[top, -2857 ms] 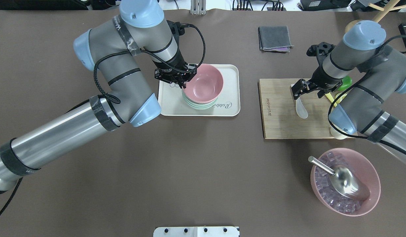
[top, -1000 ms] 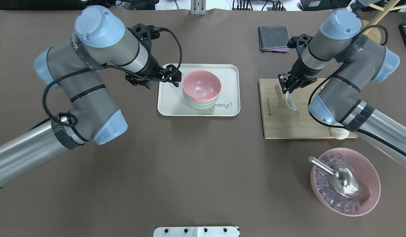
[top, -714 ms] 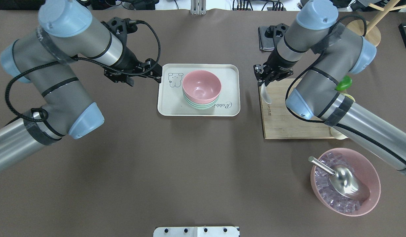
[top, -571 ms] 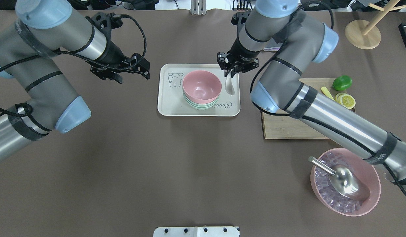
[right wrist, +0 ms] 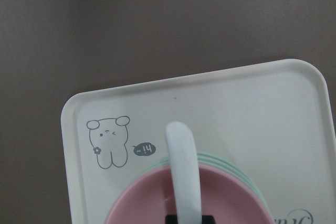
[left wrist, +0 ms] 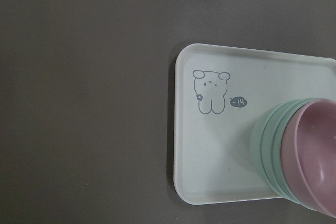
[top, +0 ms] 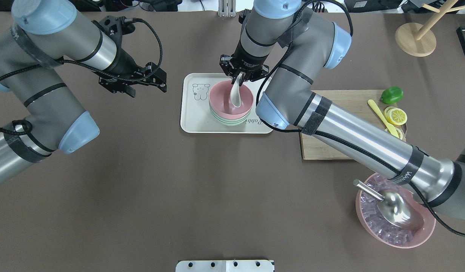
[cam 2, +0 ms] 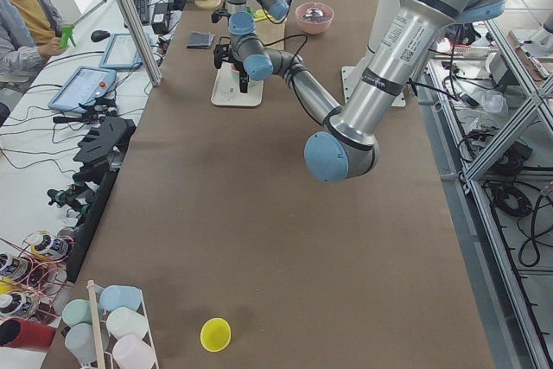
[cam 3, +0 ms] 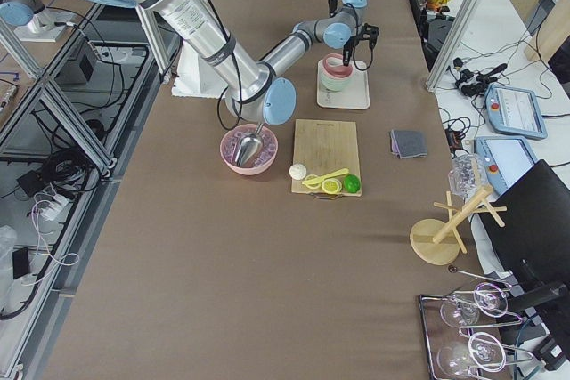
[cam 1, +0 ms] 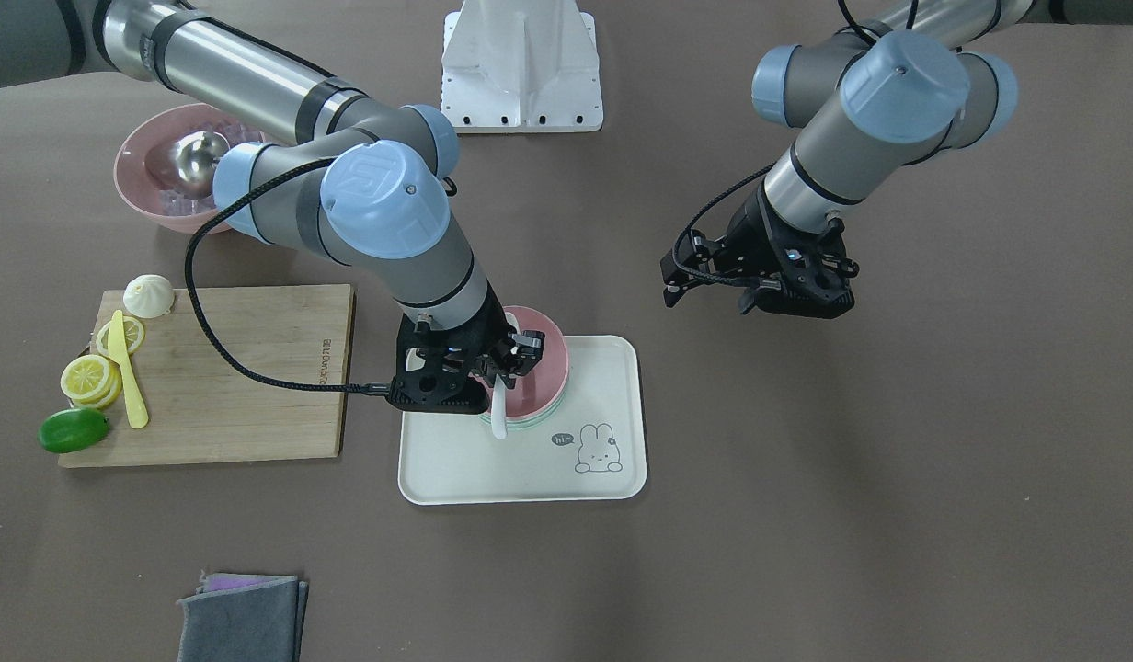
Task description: Stack pink bowl on green and place spoon
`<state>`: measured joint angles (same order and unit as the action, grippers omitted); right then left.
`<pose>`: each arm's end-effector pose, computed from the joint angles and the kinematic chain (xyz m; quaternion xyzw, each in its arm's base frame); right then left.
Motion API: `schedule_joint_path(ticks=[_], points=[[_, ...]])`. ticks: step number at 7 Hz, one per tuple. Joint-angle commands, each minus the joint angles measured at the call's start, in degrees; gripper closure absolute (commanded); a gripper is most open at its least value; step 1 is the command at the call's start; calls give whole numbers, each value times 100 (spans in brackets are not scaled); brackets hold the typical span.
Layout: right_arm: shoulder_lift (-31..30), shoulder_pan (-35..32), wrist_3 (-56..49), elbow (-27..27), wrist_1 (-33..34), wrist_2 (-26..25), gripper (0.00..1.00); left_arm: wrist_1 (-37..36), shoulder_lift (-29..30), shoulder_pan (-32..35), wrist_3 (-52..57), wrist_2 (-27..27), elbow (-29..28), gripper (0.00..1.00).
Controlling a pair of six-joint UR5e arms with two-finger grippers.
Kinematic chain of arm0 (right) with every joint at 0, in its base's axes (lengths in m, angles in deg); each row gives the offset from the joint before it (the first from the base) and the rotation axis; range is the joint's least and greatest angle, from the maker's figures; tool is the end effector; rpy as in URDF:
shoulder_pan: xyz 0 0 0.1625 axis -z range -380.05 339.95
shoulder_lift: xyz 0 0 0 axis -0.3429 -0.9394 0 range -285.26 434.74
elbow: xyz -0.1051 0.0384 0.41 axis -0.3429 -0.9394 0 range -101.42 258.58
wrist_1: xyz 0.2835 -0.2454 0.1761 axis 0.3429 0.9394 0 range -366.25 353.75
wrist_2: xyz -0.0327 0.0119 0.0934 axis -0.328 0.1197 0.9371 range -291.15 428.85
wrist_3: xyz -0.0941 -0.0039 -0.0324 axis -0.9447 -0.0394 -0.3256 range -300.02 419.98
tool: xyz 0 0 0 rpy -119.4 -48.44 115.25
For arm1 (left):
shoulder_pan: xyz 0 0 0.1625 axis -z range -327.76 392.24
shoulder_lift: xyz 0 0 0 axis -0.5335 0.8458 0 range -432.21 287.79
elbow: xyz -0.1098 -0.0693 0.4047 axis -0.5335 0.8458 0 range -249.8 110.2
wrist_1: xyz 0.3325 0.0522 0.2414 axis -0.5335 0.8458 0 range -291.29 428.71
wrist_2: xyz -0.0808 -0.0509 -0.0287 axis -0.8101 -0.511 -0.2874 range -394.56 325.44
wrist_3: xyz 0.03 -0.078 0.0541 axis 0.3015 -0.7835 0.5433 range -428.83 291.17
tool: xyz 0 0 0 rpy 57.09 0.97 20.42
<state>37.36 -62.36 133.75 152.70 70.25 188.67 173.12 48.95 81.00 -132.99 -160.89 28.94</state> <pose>-0.5221 -0.5885 0.1645 -0.0027 -0.4719 0.0910 0.8770 0.3688 -0.5333 0.2405 0.0421 0.5131 -0.0286 0.8568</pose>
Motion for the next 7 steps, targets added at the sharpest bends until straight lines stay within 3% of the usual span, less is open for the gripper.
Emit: schedule_joint_path(ticks=[1,3,4,5,7], points=[[-695,-100,-124,493,-3,-100,0,0,-74,20,17,3,-4,3],[-2171,-1116,-1866,1356,32,607,0,-35,-720,509,943,-23,232,3],[-2987,-1861,-2928,1568,-3,1204,0,-174,-1395,869,2159,-58,416,3],[-3639,-2478,-4453,1518,14,1384,0,-176,-2150,1230,3345,-50,531,3],[-4241,-3499,-6323,1124,41,1403,0,-176,-3242,2231,5501,-241,428,3]])
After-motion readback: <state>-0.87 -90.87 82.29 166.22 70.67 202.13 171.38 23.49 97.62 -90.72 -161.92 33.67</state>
